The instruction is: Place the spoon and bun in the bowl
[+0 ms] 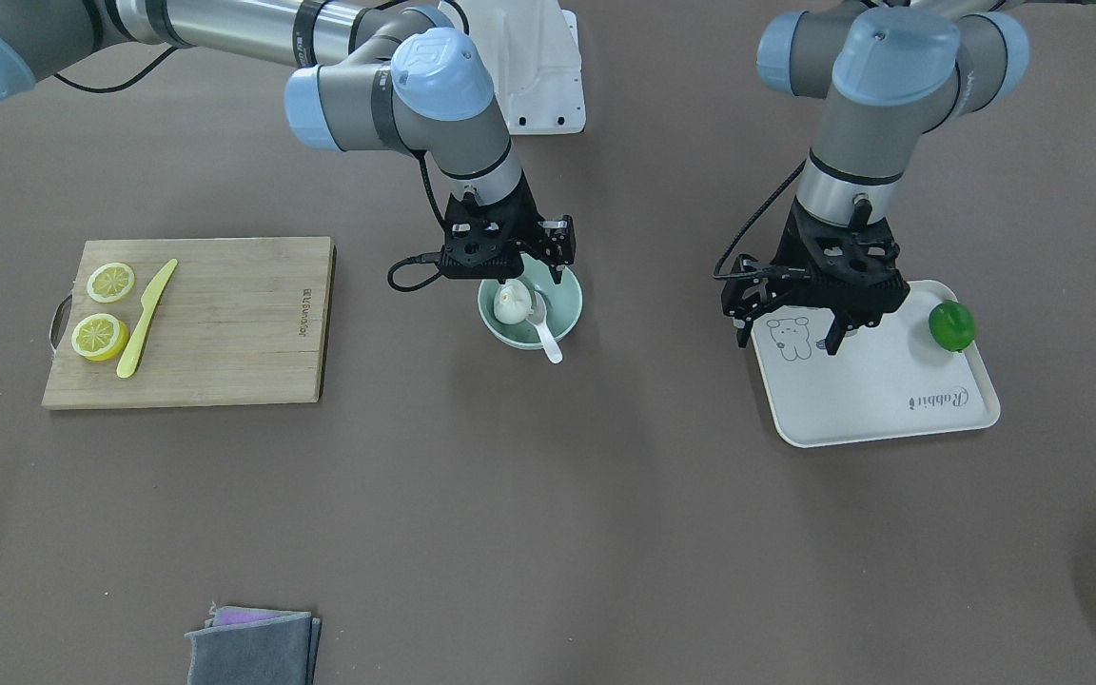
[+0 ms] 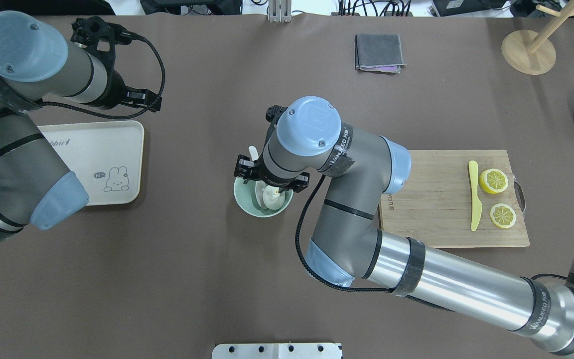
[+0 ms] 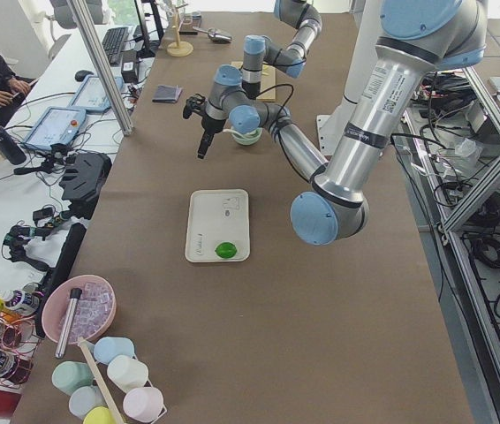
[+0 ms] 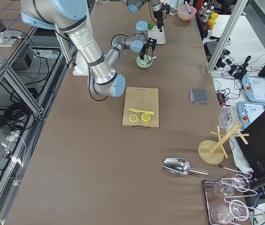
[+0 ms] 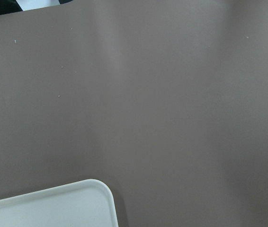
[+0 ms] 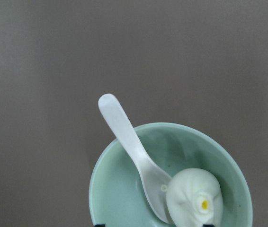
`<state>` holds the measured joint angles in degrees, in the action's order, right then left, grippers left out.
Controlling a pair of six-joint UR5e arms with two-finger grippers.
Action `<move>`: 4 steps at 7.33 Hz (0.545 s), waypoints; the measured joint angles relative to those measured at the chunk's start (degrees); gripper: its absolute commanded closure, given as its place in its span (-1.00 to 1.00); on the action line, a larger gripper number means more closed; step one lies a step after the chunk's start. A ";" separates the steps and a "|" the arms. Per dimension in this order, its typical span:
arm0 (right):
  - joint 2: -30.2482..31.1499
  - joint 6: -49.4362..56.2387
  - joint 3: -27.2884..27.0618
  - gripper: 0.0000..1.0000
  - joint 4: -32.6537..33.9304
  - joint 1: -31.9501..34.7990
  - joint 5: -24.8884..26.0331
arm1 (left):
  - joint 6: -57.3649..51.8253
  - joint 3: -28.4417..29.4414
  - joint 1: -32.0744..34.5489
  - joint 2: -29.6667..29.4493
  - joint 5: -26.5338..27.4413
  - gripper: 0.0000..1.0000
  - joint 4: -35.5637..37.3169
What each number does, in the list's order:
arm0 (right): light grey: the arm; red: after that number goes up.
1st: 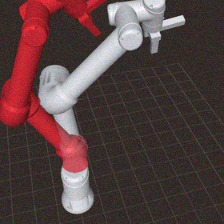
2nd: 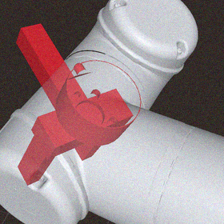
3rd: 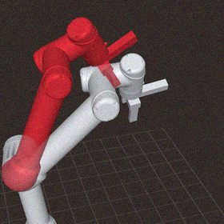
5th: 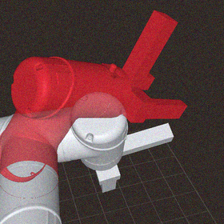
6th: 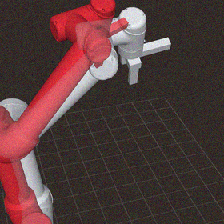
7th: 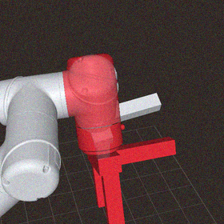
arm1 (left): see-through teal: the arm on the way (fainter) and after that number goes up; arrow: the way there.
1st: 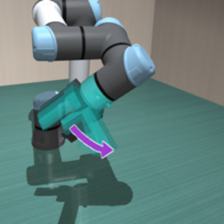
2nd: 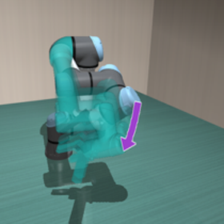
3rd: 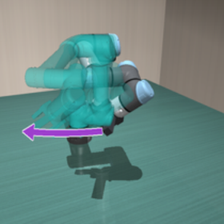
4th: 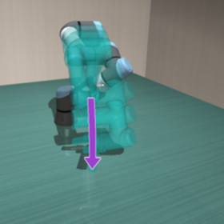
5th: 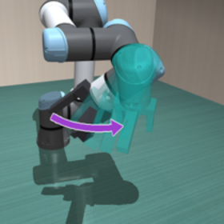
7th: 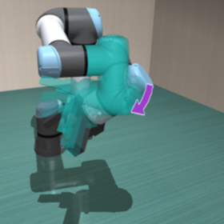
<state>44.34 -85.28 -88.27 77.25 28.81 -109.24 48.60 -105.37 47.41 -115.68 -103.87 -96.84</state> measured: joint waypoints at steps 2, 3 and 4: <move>0.47 5.27 -4.96 -1.00 10.60 4.17 -4.15 | 0.02 -0.06 -0.02 0.08 0.15 -0.97 -0.04; 2.09 11.77 -9.35 -1.00 17.18 7.10 -6.53 | 0.02 -0.08 0.16 0.31 0.35 -0.96 -0.07; 5.93 18.85 -14.34 -1.00 21.07 9.78 -7.74 | -0.19 -0.33 1.04 1.42 0.44 -0.97 -0.18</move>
<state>50.27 -66.43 -102.61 98.32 38.59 -116.98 48.41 -105.70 48.45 -114.25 -103.43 -97.02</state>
